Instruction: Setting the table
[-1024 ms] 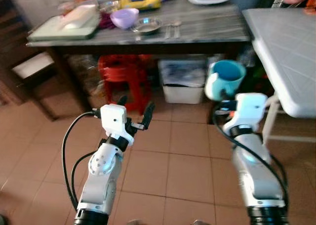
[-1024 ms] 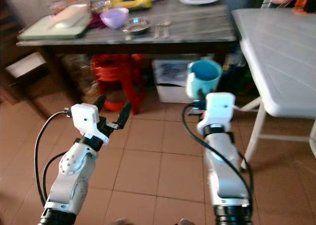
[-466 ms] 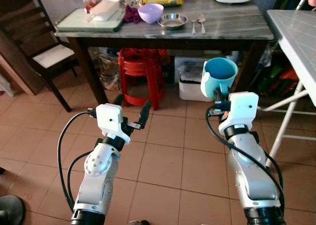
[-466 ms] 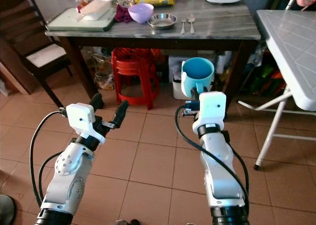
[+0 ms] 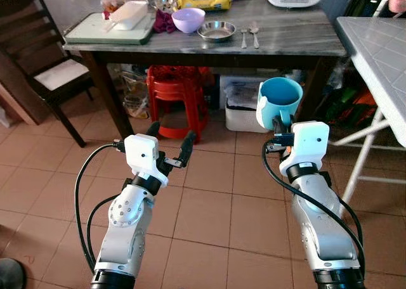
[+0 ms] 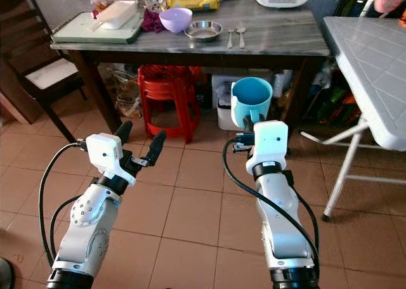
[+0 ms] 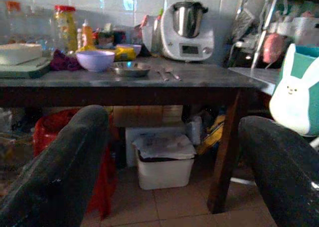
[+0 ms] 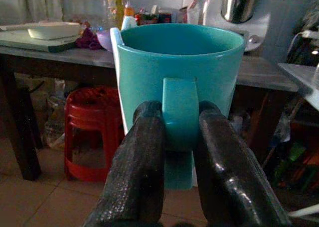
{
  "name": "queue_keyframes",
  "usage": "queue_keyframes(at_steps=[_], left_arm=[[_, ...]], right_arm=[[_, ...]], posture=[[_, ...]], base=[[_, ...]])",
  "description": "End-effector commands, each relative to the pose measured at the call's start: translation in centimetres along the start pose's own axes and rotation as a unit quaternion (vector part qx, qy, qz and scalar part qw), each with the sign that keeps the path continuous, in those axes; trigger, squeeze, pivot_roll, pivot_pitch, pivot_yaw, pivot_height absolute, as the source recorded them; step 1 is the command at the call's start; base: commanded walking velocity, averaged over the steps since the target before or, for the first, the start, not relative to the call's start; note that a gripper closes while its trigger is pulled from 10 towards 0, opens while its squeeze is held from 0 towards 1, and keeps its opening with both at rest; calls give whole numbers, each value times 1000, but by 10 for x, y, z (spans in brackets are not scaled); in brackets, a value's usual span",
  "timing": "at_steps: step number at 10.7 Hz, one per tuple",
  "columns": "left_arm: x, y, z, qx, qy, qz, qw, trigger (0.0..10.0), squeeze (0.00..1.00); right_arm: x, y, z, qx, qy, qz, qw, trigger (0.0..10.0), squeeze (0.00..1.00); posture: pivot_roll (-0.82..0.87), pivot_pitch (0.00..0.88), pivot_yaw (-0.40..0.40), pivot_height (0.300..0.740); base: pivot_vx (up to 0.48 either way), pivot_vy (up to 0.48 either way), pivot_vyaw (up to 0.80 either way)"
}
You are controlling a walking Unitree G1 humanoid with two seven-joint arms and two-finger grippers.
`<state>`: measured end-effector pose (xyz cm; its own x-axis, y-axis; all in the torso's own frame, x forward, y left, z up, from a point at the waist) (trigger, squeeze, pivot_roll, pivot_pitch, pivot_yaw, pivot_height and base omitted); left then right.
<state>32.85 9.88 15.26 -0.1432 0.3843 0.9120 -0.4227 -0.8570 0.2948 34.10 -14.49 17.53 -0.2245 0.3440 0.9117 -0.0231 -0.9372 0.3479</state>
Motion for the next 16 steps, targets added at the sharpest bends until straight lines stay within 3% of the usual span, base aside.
queue_keyframes(at_steps=[1, 12, 16], left_arm=[[3, -1, -1, -2, 5, 5, 1000, 10000, 0], [-1, 2, -1, -4, 3, 0, 1000, 10000, 0], [-2, 2, -1, -4, 1, 0, 1000, 10000, 0]], right_arm=[[11, 3, 1, -7, 21, 3, 1000, 10000, 0], [11, 1, 2, -3, 23, 2, 1000, 10000, 0], [10, 0, 3, -5, 21, 13, 1000, 10000, 0]], posture=[[-96, 129, 78, 740], [-100, 119, 69, 740], [-98, 113, 76, 740]], base=[[379, 0, 0], [456, 0, 0], [480, 0, -656]])
Point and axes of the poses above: a point about 5 cm out from each wrist's last joint towards the gripper, its own z axis pointing out of the wrist towards the gripper, its own x axis along the axis of the wrist's last joint, y = z × x, the point moved 4 cm from there along z, pointing out of the wrist towards the gripper, and after that the axes turned 14 degrees about -z, right-handed, at the moved point
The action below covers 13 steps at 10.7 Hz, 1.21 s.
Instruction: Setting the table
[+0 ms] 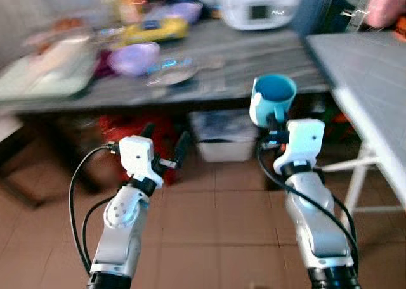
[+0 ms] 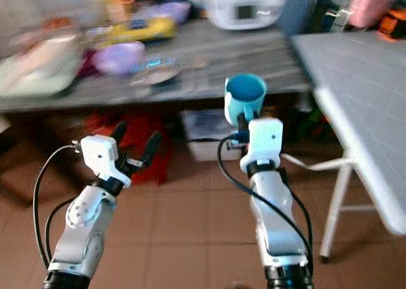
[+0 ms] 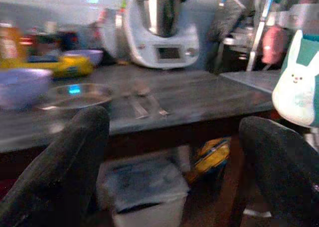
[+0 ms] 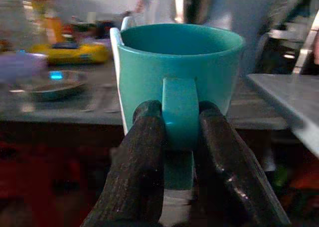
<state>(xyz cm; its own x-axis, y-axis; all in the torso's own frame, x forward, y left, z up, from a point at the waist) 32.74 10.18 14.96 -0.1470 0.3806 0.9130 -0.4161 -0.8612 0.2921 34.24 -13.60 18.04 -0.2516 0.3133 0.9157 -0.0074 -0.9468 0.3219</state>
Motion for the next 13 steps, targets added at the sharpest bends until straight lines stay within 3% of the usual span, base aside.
queue_keyframes(at_steps=[1, 5, 8, 13], left_arm=[[0, 5, 2, -8, 0, -2, 1000, 10000, 0], [-2, 7, 2, -9, -2, -3, 1000, 10000, 0], [-3, 7, 3, -9, -3, -5, 1000, 10000, 0], [-4, 7, 1, -7, -6, -3, 1000, 10000, 0]], right_arm=[[3, 7, 0, -10, 7, -3, 1000, 10000, 0], [3, 8, 0, -14, 6, -21, 1000, 10000, 0], [4, 8, 1, -16, 7, -24, 1000, 10000, 0], [4, 7, 3, -16, 6, -19, 1000, 10000, 0]], posture=[[-98, 110, 74, 740], [-104, 107, 76, 740], [-105, 108, 73, 740], [-104, 116, 62, 740]], base=[[480, 0, 0], [480, 0, 0], [480, 0, 660], [328, 0, 0]])
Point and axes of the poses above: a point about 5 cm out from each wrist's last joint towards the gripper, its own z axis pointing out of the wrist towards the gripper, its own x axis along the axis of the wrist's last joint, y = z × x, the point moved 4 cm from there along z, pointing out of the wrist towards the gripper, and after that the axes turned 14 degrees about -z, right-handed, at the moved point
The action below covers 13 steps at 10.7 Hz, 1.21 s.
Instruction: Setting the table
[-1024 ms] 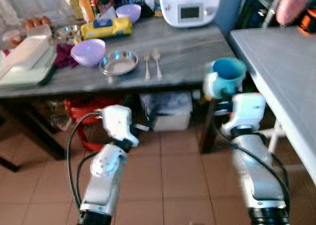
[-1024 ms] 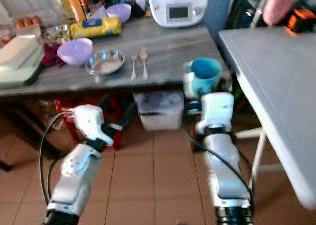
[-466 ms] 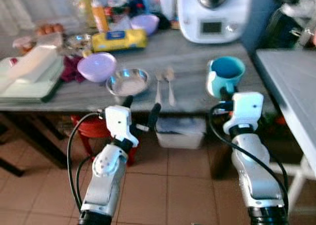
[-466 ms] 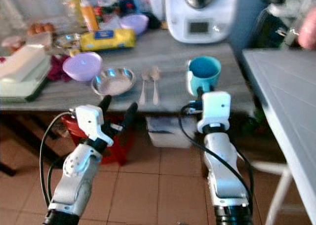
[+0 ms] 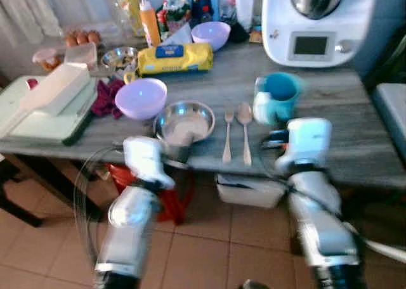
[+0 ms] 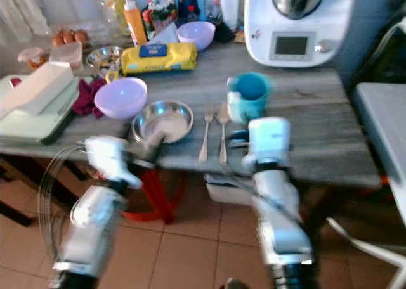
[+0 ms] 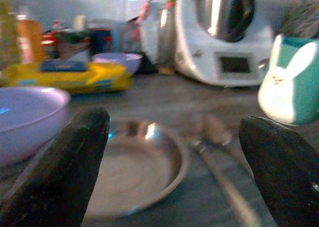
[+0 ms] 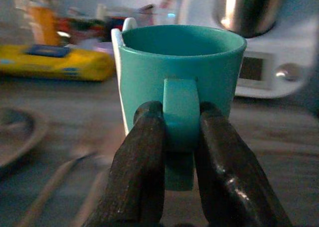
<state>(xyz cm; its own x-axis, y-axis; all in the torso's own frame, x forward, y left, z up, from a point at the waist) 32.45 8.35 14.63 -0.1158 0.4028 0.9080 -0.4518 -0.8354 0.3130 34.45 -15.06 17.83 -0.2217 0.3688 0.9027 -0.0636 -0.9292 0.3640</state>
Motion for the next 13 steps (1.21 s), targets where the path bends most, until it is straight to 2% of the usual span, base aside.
queue_keyframes(at_steps=[1, 3, 4, 6, 8, 9, 11, 13], left_arm=[[4, -9, -3, 10, 1, 13, 1000, 10000, 0], [1, -12, -7, 20, -8, 12, 1000, 10000, 0], [7, -11, -10, 22, 9, 9, 1000, 10000, 0], [8, -19, -18, 33, 7, 18, 999, 10000, 0], [4, -22, -31, 29, -9, 35, 999, 10000, 0], [-1, -26, -43, 32, -24, 34, 999, 10000, 0], [-3, -24, -49, 29, -34, 32, 998, 10000, 0], [-2, -18, -55, 5, -43, 21, 999, 10000, 0]], right_arm=[[13, -6, 5, 7, 21, 10, 1000, 10000, 0], [15, -9, 8, 14, 21, 10, 1000, 10000, 0], [17, -13, 8, 24, 27, 9, 999, 10000, 0], [19, -15, 7, 21, 38, 6, 999, 10000, 0], [19, -15, 6, 21, 37, 8, 999, 10000, 0], [19, -17, 4, 31, 41, 6, 999, 10000, 0], [20, -17, 10, 40, 43, 6, 998, 10000, 0], [21, -20, 26, 60, 49, -1, 997, 10000, 0]], posture=[[-107, 115, 53, 740], [-105, 107, 40, 740], [-99, 99, 47, 740], [-99, 90, 68, 740], [-103, 91, 70, 740], [-101, 102, 68, 740], [-90, 127, 64, 740], [-73, 176, 64, 740]], base=[[304, 0, 0], [135, 0, 0], [0, 0, 0], [0, 0, 0], [0, 0, 0], [0, 0, 0], [0, 0, 0], [0, 0, 0]])
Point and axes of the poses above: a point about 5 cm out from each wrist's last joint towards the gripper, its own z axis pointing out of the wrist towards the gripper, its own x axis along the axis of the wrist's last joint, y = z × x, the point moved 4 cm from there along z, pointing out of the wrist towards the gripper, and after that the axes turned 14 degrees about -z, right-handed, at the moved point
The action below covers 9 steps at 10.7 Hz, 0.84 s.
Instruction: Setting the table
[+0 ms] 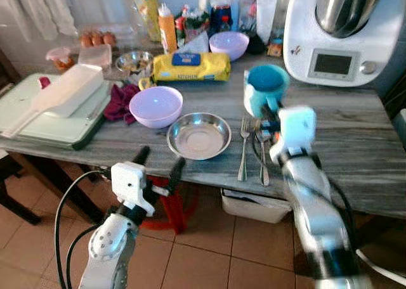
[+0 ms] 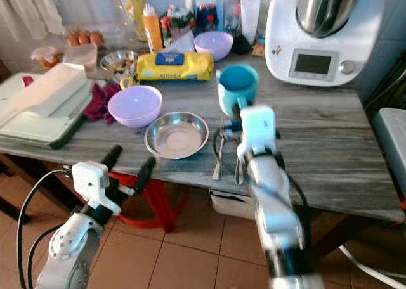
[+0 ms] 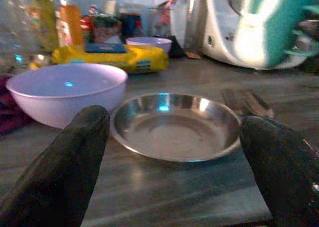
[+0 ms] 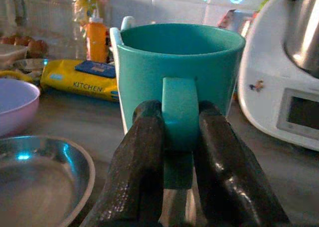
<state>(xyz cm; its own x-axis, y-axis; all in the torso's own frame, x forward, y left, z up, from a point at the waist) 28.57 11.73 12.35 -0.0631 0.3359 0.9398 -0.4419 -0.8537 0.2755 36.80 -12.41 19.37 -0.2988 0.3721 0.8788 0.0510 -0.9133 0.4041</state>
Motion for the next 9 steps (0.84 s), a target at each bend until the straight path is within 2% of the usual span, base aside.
queue_keyframes(at_steps=[1, 2, 4, 9], left_arm=[[1, 2, -3, -11, -8, 2, 1000, 10000, 0], [0, 4, -4, -34, -18, 4, 999, 10000, 0], [-2, -2, -9, -34, -26, 5, 999, 10000, 0], [4, 4, -15, -22, -22, -3, 1000, 10000, 0]], right_arm=[[2, -1, 3, 5, 7, 9, 1000, 10000, 0], [5, -5, 14, 24, 16, 7, 1000, 10000, 0], [11, -8, 31, 45, 27, 12, 999, 10000, 0], [16, -13, 50, 81, 44, 31, 995, 10000, 0]], posture=[[-67, 188, 64, 740], [-61, 206, 70, 740], [-48, 221, 71, 740], [1, 237, 70, 740]], base=[[0, 0, 0], [0, 0, 0], [0, 0, 0], [0, 0, 0]])
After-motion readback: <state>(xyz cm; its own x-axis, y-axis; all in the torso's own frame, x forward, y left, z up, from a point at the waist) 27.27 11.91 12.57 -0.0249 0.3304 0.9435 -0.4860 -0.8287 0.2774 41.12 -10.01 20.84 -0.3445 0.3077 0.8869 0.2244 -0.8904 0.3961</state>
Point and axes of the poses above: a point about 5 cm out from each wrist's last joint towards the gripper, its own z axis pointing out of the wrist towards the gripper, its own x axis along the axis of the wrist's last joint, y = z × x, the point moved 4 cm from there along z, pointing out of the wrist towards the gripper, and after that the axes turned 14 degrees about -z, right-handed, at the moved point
